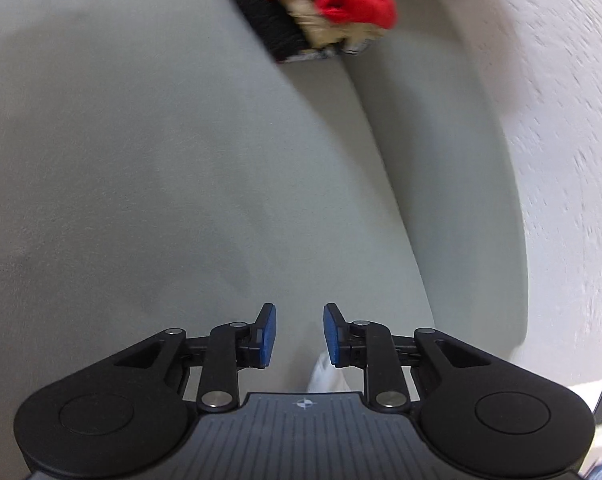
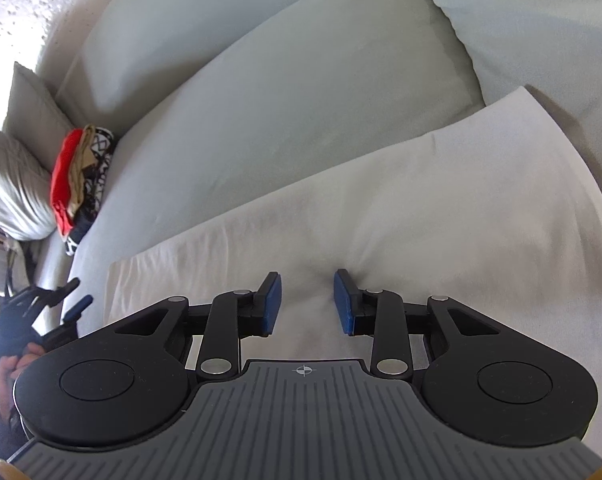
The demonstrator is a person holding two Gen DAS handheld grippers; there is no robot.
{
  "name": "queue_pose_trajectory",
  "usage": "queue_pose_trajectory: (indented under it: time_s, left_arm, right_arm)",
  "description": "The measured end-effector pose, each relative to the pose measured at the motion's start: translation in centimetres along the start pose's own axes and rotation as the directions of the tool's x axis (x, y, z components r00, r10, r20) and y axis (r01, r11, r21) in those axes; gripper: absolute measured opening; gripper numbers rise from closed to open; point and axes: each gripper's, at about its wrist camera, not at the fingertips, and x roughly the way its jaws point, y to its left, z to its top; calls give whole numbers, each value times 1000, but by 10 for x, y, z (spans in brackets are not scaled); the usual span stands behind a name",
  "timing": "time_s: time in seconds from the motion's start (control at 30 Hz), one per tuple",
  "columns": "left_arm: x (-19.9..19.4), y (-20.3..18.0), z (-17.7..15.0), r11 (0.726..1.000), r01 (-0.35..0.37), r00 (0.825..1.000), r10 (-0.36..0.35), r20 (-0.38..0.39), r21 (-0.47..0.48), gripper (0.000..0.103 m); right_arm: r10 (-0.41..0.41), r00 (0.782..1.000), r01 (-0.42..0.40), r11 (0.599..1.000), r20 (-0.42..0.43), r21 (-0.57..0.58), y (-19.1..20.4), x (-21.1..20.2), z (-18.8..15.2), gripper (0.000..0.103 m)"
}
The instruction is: Fold clothes
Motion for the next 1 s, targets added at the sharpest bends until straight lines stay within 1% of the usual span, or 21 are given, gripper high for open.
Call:
queue_pose_trajectory:
  time_s: [0.07,0.1,0.13,0.2,0.27,0.33,0.37,0.4,0.47,0.5,0.53,0.57,0.63,0.67,0.7,0.73,0.77,0.83,0.9,0.97,1.0]
  left_arm:
    - [-5,-32,-17,988,-28,999,34,-34,154,23]
    - [-6,-49,-27,970,-39,997,53,-53,239,23]
    - [-6,-66,-39,942,-50,995,77,-67,332,23]
    - [1,-96,-64,870,-81,992,117,-45,486,22]
    - [13,-116,-85,792,-126,989,150,8,598,21]
    - [36,-127,-103,695,-198,977,198,81,691,21]
    - [49,-128,-108,665,-235,965,244,91,708,19]
    - [58,-125,-110,647,-267,952,294,88,714,18]
    - [61,-105,-110,623,-347,910,405,90,701,17]
    - [58,-96,-107,610,-389,892,437,117,691,20]
    - [50,-87,-105,596,-426,879,453,153,681,20]
    - [44,-83,-102,593,-451,866,470,168,667,17]
    - [30,-76,-96,585,-499,841,503,197,639,17]
    - [23,-75,-96,585,-505,839,507,200,635,12]
    - [12,-77,-98,592,-493,847,495,195,638,12]
    - [0,-78,-100,599,-480,855,482,189,641,12]
    - [-12,-81,-104,611,-456,870,459,180,648,13]
    - [-37,-87,-118,624,-409,896,415,161,666,16]
    - [-61,-92,-137,629,-366,914,382,137,686,17]
    - [-79,-95,-159,621,-306,934,344,101,722,19]
    - [-85,-95,-171,604,-283,940,327,92,745,21]
  right_arm:
    - [-12,1000,12,1000,23,-16,5,-10,-6,35]
    - [-21,999,23,999,46,-45,7,-17,-11,36]
    - [-40,996,46,996,79,-77,10,-25,-16,34]
    - [-93,983,113,986,159,-120,10,-38,-20,11]
    - [-129,973,151,983,194,-101,6,-39,-12,11]
    - [-128,971,144,987,200,-72,0,-32,1,11]
    - [-137,972,152,986,193,-68,-3,-26,6,12]
    - [-156,971,171,983,181,-68,-7,-19,11,13]
    - [-209,958,219,975,195,-34,-21,-18,14,9]
    - [-262,940,265,964,217,15,-34,-24,14,7]
    - [-338,911,331,941,238,72,-47,-32,14,5]
    - [-416,873,395,909,254,131,-61,-40,13,0]
    - [-382,887,341,921,260,190,-80,-58,11,0]
    - [-381,889,335,920,254,205,-80,-66,10,0]
    - [-389,882,347,918,265,192,-73,-75,6,4]
    - [-399,874,362,916,278,176,-64,-85,2,13]
    - [-392,873,366,920,291,143,-54,-93,-4,15]
    - [-342,890,337,939,302,69,-30,-108,-21,15]
    - [-284,918,292,956,277,13,-12,-120,-42,22]
    - [-236,941,252,967,242,-36,2,-129,-62,31]
    - [-215,949,235,970,230,-63,7,-131,-72,34]
